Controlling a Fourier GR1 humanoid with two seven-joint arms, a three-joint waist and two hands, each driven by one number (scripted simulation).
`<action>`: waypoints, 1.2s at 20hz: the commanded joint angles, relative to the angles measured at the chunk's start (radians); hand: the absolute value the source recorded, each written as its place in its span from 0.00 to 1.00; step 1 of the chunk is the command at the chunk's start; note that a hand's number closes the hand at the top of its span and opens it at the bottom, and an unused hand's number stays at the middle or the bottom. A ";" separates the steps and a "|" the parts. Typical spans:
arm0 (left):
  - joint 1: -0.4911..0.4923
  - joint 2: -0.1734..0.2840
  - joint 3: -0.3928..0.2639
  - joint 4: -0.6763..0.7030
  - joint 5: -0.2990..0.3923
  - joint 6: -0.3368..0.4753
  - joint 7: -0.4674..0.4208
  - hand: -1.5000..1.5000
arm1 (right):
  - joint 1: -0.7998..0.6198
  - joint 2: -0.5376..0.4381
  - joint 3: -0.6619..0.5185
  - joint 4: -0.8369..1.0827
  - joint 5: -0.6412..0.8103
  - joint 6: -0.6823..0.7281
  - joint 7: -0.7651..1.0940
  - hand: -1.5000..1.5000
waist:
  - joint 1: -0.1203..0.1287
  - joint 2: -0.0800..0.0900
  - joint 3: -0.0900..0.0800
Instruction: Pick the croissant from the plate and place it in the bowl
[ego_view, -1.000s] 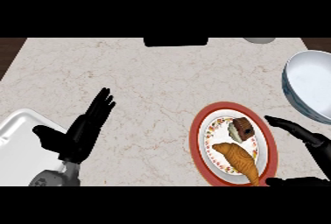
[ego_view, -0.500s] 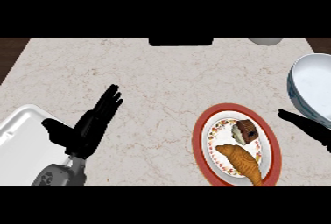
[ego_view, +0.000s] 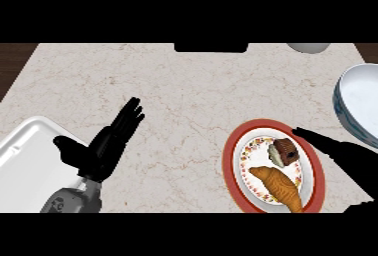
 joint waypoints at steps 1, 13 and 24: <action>-0.004 -0.011 0.008 -0.032 -0.008 0.006 0.032 0.50 | -0.104 0.067 0.076 0.066 0.010 0.056 0.162 0.00 | 0.002 0.000 0.001; 0.003 -0.073 0.034 -0.013 -0.072 0.002 0.037 0.50 | -0.034 0.158 0.091 0.165 0.126 0.177 0.139 0.00 | -0.014 -0.002 0.002; 0.016 -0.100 0.119 0.056 -0.101 -0.100 -0.011 0.50 | -0.031 0.333 0.063 0.260 0.354 0.229 0.036 0.00 | -0.013 -0.002 0.002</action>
